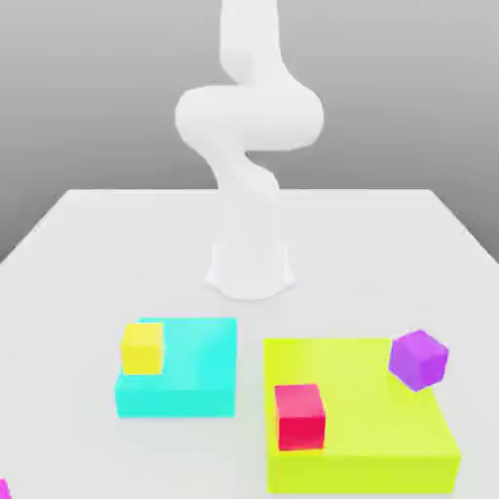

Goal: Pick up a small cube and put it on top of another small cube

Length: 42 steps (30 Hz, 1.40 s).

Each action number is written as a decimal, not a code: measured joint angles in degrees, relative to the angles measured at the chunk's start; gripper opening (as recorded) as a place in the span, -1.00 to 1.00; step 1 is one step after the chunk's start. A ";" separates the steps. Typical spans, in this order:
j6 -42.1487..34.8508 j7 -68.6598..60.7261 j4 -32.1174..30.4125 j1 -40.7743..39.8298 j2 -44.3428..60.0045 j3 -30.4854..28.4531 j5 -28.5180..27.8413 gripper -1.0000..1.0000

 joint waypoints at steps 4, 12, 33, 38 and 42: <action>1.28 -3.41 2.10 -0.34 8.58 -2.60 -0.80 0.00; 3.82 -11.66 6.12 -1.09 25.09 -8.34 0.01 0.00; 10.08 -39.20 16.79 -15.56 69.43 -11.29 11.10 0.00; 16.08 -41.41 19.00 -18.10 78.80 -8.97 13.11 -1.00; 15.98 -41.51 19.01 -18.10 78.79 -8.96 13.23 -1.00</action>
